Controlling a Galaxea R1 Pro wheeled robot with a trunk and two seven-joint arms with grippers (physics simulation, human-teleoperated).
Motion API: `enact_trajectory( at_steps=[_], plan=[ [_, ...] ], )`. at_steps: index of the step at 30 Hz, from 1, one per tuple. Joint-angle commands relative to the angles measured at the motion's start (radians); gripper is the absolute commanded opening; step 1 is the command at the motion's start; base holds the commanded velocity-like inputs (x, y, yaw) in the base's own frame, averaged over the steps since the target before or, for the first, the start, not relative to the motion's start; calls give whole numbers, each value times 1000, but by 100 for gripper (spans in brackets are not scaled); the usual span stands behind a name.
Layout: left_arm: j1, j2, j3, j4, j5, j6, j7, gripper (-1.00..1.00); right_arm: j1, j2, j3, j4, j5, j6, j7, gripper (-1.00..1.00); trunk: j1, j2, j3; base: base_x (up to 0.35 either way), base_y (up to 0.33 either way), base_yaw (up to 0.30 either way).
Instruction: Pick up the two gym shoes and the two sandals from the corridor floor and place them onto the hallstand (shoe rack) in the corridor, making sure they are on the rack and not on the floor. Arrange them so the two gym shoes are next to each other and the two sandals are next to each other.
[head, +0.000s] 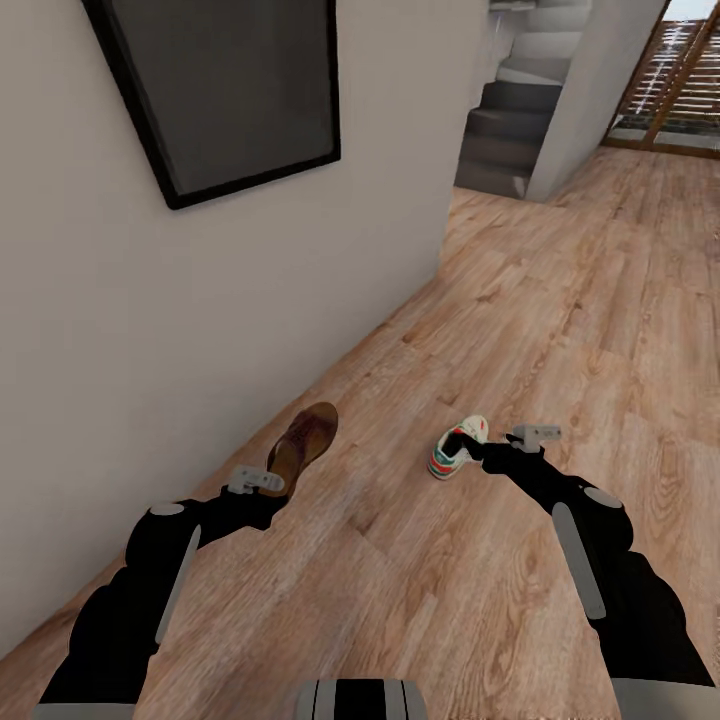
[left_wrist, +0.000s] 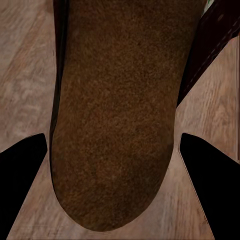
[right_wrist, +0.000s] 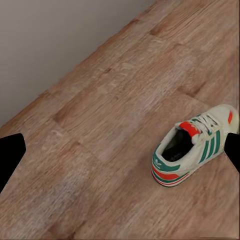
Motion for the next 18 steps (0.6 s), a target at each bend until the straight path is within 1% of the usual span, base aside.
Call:
enact_trajectory(
  at_steps=[1, 10, 13, 18],
  plan=[
    [0, 0, 1, -1, -9, 3, -9, -100, -1, 0, -1, -1, -3, 6, 3, 100, 0, 0, 0, 2, 0, -241],
    [0, 0, 0, -1, -9, 3, -9, -100, -1, 0, -1, -1, -3, 6, 3, 100, 0, 0, 11, 6, 8, -241],
    [0, 0, 0, -1, -9, 3, -9, -100, -1, 0, -1, -1, -3, 6, 3, 100, 0, 0, 14, 136, 120, -241],
    [0, 0, 0, -1, -9, 3, -9, -100, -1, 0, -1, -1, -3, 6, 3, 100, 0, 0, 20, 255, 190, -241]
  ],
)
